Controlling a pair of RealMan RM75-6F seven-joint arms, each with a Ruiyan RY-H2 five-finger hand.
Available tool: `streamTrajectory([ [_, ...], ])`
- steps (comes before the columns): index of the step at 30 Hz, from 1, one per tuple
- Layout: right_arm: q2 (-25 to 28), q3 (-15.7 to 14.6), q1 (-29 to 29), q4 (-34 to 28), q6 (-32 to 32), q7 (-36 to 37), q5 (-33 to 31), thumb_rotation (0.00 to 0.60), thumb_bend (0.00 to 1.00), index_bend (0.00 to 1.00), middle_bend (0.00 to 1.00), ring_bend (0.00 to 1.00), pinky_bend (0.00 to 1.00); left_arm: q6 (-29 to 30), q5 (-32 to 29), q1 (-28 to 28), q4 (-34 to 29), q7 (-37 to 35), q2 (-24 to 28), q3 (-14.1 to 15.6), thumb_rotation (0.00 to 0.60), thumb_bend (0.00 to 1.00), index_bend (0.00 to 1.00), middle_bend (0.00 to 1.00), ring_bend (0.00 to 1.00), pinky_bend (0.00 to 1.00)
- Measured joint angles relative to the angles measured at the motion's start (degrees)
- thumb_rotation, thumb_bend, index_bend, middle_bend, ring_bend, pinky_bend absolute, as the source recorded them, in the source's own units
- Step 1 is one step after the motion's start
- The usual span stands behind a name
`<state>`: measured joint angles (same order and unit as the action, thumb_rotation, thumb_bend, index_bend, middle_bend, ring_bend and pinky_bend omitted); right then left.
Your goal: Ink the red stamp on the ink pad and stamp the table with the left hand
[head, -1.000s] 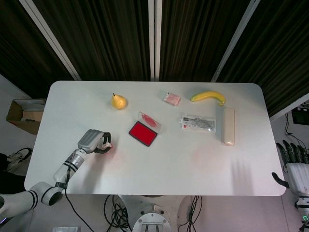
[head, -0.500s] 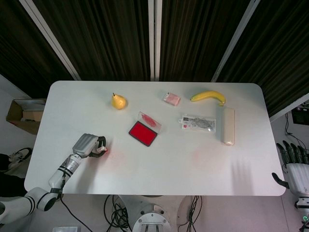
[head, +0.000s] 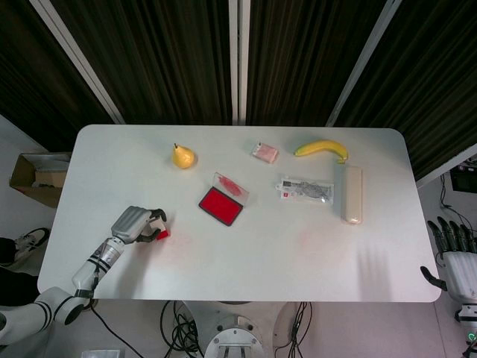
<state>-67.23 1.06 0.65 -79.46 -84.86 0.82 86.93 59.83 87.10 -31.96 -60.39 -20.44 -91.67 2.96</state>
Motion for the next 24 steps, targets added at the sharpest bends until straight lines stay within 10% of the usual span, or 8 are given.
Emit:
streamTrajectory([
  [24,-0.3,0.0,-0.1,0.5,0.4,0.3,-0.5,0.600,0.12,0.00,0.00,0.00,0.00,3.1,3.3,0.5,-6.6,2.5,3.6,0.4,0.600,0.38,0.37,0.48,0.98,1.00],
])
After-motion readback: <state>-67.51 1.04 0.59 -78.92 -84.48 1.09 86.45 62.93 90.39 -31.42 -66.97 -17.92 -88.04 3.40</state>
